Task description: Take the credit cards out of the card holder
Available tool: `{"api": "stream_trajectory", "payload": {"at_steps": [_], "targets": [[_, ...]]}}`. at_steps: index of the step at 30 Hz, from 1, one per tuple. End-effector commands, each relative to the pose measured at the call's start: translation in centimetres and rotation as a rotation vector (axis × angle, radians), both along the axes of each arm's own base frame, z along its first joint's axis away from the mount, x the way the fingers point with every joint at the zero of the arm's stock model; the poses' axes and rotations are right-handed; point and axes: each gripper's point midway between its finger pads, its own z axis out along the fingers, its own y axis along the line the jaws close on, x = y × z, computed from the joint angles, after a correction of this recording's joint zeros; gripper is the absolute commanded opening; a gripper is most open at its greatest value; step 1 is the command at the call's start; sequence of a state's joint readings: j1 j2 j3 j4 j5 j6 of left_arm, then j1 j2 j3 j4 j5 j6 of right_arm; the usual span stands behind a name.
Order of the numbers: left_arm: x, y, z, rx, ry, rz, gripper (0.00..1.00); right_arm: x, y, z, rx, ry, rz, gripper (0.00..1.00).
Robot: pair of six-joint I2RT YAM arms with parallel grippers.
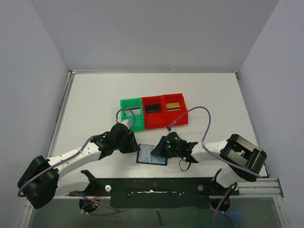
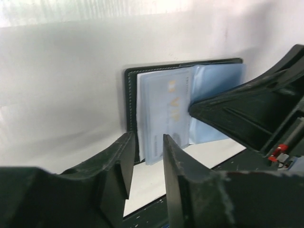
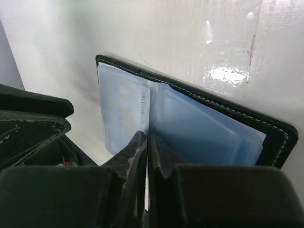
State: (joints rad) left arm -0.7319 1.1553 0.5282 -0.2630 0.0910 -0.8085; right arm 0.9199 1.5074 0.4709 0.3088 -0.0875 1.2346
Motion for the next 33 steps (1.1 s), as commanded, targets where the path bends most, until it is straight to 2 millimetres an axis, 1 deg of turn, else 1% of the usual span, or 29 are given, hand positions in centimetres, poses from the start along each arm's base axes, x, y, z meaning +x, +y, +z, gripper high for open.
{"api": "stream_trajectory", "payload": {"at_steps": [1,4,7,9,11,13,16,19,22,27,29,33], "targets": [[1.4,-2.6,3.0,-0.137,-0.079,-0.021,0.32,1.1,1.4,3.7,0.142,-0.086,0.003,0.00],[1.1,-3.3,2.5,-0.152,-0.058,-0.058,0.36,1.1,1.2,4.2,0.159,-0.099,0.003,0.00],[0.5,-3.6,1.1,-0.136,-0.011,-0.095,0.37,1.1,0.8,4.6,0.173,-0.107,0.000,0.00],[0.2,-3.8,0.4,-0.124,0.014,-0.110,0.37,1.1,0.5,4.7,0.179,-0.107,-0.008,0.00],[0.0,-3.7,-0.2,-0.107,0.029,-0.116,0.37,1.0,0.0,4.3,0.158,-0.091,-0.023,0.00],[0.0,-3.6,-0.5,-0.089,0.032,-0.121,0.31,1.1,-0.6,3.6,0.105,-0.074,-0.040,0.11],[-0.2,-3.6,-0.8,-0.076,0.039,-0.132,0.23,0.7,-0.5,3.0,0.070,-0.048,-0.030,0.20],[-0.4,-3.6,-1.2,-0.068,0.053,-0.146,0.16,-0.1,0.3,2.2,0.043,-0.012,-0.013,0.24],[-0.7,-3.5,-1.6,-0.062,0.066,-0.154,0.10,-0.7,0.4,0.9,0.007,0.029,-0.023,0.28],[-1.1,-3.6,-2.1,-0.062,0.082,-0.164,0.04,-1.2,0.0,-0.3,-0.019,0.065,-0.040,0.33],[-1.2,-3.8,-2.2,-0.065,0.084,-0.166,0.01,-1.3,0.2,-0.2,-0.004,0.058,-0.030,0.34],[-1.3,-4.2,-2.1,-0.084,0.087,-0.162,0.00,-0.9,1.3,1.3,0.085,0.012,-0.003,0.34]]}}
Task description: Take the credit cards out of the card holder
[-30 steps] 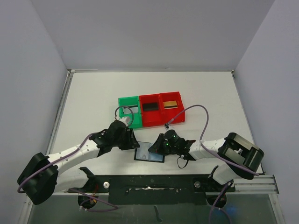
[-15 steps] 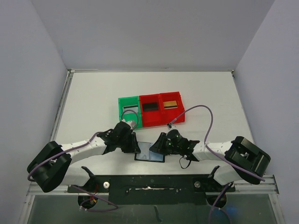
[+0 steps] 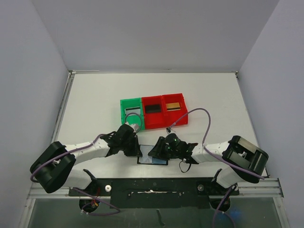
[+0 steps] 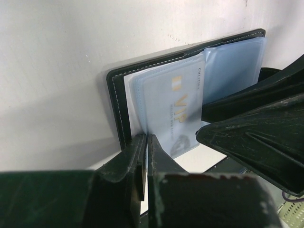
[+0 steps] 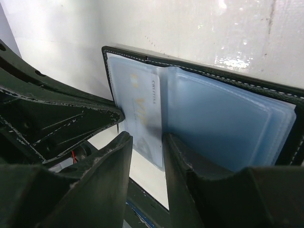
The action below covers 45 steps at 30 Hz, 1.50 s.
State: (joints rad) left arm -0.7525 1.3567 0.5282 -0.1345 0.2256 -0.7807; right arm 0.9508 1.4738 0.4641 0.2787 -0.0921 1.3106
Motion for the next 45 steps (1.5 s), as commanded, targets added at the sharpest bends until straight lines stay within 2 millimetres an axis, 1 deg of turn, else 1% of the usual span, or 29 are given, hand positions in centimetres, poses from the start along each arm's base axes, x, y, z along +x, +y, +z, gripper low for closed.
{"api": "stream_trajectory", "payload": {"at_steps": [1,4,6,8,11,15,18,21,27,28,29,32,34,38,42,45], "targets": [[0.1,-1.9,1.0,-0.070,-0.020,-0.033,0.00,0.5,1.0,0.9,0.080,-0.052,0.015,0.33],[-0.1,-2.1,1.0,-0.081,-0.020,-0.028,0.00,0.8,1.7,2.5,0.174,-0.095,0.031,0.28],[-0.1,-2.0,1.0,-0.080,-0.021,-0.018,0.00,1.1,1.8,3.6,0.231,-0.122,0.032,0.20],[-0.1,-1.8,0.9,-0.077,-0.022,-0.012,0.00,1.2,1.7,4.0,0.245,-0.138,0.034,0.11],[0.1,-1.6,0.9,-0.070,-0.028,0.000,0.00,1.2,1.9,4.8,0.269,-0.167,0.056,0.02],[0.4,-0.6,0.5,-0.010,-0.030,0.040,0.00,1.1,2.2,5.7,0.280,-0.208,0.099,0.00],[0.7,0.1,0.5,0.022,-0.049,0.065,0.00,1.3,1.6,5.1,0.235,-0.196,0.076,0.00],[0.9,0.6,0.8,0.034,-0.065,0.082,0.00,1.2,1.0,4.9,0.219,-0.200,0.073,0.00],[1.2,0.8,1.2,0.039,-0.084,0.098,0.00,1.3,0.0,4.6,0.198,-0.189,0.061,0.00],[1.3,0.7,1.2,0.039,-0.083,0.097,0.00,1.2,-0.3,4.2,0.181,-0.174,0.055,0.00],[1.2,0.7,1.2,0.037,-0.084,0.093,0.00,1.2,-0.5,3.8,0.163,-0.161,0.048,0.00],[1.3,0.2,1.6,0.020,-0.088,0.078,0.00,1.3,-0.7,3.0,0.110,-0.137,0.044,0.15],[1.4,-0.3,2.1,-0.002,-0.090,0.066,0.00,1.1,-0.3,2.7,0.090,-0.122,0.057,0.23],[1.5,-1.2,3.4,-0.050,-0.094,0.054,0.00,0.7,0.4,1.6,0.055,-0.076,0.067,0.34],[1.2,-1.7,3.9,-0.083,-0.079,0.046,0.00,0.5,0.6,0.1,-0.012,-0.027,0.059,0.38],[1.0,-2.1,3.9,-0.106,-0.060,0.042,0.00,0.2,1.1,-0.2,-0.033,-0.019,0.066,0.38]]}}
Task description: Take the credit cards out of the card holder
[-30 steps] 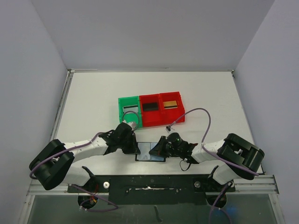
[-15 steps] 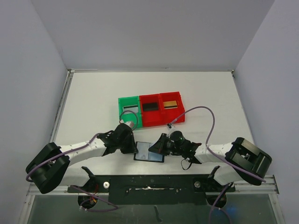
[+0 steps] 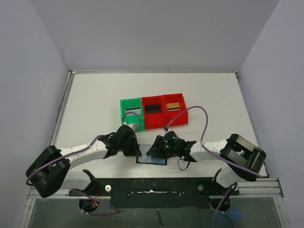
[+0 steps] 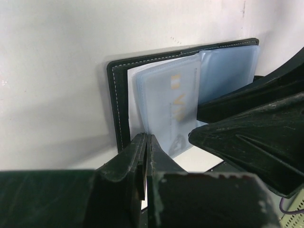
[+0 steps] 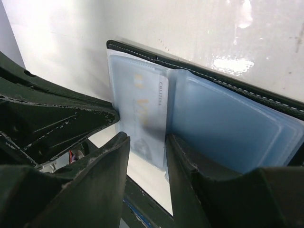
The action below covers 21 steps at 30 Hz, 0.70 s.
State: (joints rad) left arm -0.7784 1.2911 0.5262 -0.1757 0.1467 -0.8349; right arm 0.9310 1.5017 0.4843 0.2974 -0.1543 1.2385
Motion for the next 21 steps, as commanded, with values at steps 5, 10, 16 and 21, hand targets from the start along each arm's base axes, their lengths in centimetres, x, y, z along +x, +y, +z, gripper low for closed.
{"api": "stream_trajectory", "payload": {"at_steps": [5,10,16,21], "targets": [[0.6,-2.8,2.9,-0.144,-0.017,-0.017,0.00,0.3,1.9,1.2,0.052,-0.047,0.013,0.31],[0.6,-2.6,2.8,-0.135,-0.017,-0.014,0.00,0.5,2.4,3.0,0.182,-0.085,0.026,0.01],[0.8,-2.0,2.8,-0.102,-0.030,-0.002,0.00,0.6,1.8,3.6,0.218,-0.099,0.022,0.00],[1.0,-0.9,2.6,-0.047,-0.045,0.019,0.00,0.8,0.4,3.4,0.212,-0.098,-0.008,0.00]]}}
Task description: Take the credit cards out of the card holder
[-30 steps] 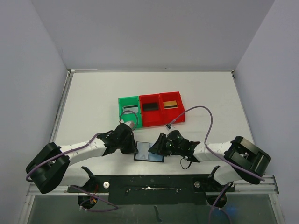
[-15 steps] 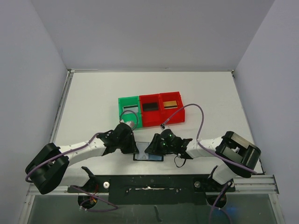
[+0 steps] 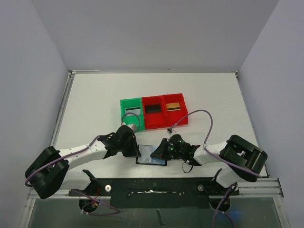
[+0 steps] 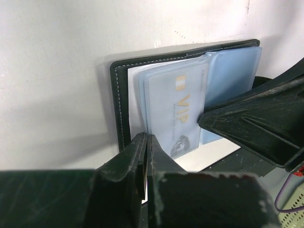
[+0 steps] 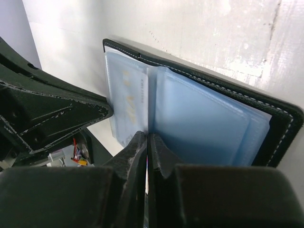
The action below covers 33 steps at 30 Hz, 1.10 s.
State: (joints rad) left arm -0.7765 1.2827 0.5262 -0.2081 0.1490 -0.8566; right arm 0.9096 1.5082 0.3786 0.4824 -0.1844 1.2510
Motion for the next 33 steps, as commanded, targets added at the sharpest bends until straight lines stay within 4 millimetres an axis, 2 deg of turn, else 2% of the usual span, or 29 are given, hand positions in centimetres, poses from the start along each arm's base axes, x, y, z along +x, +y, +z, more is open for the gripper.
{"api": "stream_trajectory", "payload": {"at_steps": [1,10,23,30,31,33], "targets": [[1.5,-1.2,2.7,-0.050,-0.077,0.003,0.00,1.0,1.0,3.9,0.138,-0.078,-0.007,0.00],[1.7,-0.9,2.5,-0.027,-0.081,0.007,0.00,1.1,0.1,3.7,0.112,-0.080,-0.019,0.00],[2.0,0.8,1.9,0.047,-0.086,0.045,0.00,0.9,-1.0,2.8,0.103,-0.048,-0.006,0.00],[2.4,-0.2,3.2,-0.019,-0.119,0.034,0.00,0.8,-1.2,2.0,0.127,-0.006,-0.008,0.00],[2.4,-0.4,3.5,-0.036,-0.123,0.034,0.00,0.7,-1.2,1.9,0.131,0.002,-0.007,0.01],[2.4,-0.9,3.9,-0.071,-0.128,0.033,0.02,0.8,-1.0,1.8,0.137,0.007,-0.002,0.10]]}}
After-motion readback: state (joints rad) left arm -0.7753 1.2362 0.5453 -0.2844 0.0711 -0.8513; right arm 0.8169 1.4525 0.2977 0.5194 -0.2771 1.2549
